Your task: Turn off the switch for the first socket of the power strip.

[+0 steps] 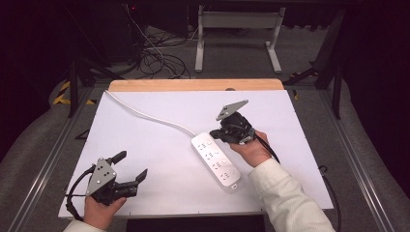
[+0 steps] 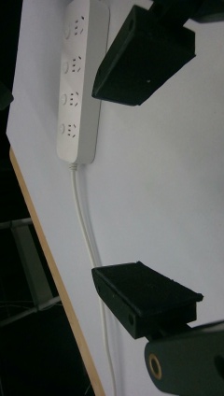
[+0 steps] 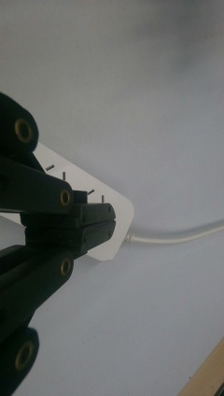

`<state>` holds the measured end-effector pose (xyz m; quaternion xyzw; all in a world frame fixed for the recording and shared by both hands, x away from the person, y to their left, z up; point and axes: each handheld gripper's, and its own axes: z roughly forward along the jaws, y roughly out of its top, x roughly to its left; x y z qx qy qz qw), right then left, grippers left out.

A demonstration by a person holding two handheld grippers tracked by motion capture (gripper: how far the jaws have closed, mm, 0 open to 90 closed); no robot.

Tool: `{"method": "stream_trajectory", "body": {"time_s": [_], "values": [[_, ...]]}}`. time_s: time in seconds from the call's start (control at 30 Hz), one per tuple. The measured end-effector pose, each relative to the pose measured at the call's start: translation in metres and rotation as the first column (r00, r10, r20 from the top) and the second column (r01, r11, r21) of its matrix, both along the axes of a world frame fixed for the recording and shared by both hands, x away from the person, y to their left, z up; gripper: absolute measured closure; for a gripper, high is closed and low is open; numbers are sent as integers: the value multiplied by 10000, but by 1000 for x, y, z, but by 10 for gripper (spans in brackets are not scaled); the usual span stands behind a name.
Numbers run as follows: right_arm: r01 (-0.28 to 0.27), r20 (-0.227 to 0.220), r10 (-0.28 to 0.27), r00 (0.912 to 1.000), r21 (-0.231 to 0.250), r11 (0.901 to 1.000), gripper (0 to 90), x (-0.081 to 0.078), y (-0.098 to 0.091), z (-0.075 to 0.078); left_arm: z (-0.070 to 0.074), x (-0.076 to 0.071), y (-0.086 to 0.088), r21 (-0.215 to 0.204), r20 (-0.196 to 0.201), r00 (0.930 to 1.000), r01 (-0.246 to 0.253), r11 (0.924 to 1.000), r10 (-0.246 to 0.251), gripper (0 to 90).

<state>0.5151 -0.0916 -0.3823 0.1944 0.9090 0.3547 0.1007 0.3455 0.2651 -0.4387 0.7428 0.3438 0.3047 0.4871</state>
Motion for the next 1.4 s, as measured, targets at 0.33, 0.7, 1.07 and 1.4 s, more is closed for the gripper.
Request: {"method": "stream_trajectory", "body": {"time_s": [0.33, 0.7, 1.07, 1.4], "values": [[9, -474, -54, 9989, -952, 9955, 900, 13, 16, -14, -1, 1, 0, 54, -44, 10000, -12, 10000, 13, 136], [127, -921, -264, 9954, -1462, 9892, 900, 25, 23, -27, -1, 2, 0, 81, -93, 10000, 10, 10000, -9, 136], [148, -1061, -346, 9937, -1816, 9833, 900, 30, 30, -37, -1, 2, 1, 143, -98, 10000, 4, 9999, -2, 136], [136, -1201, -386, 9920, -2021, 9793, 900, 35, 34, -45, -1, 2, 1, 130, -106, 9999, -1, 9999, 3, 136]]}}
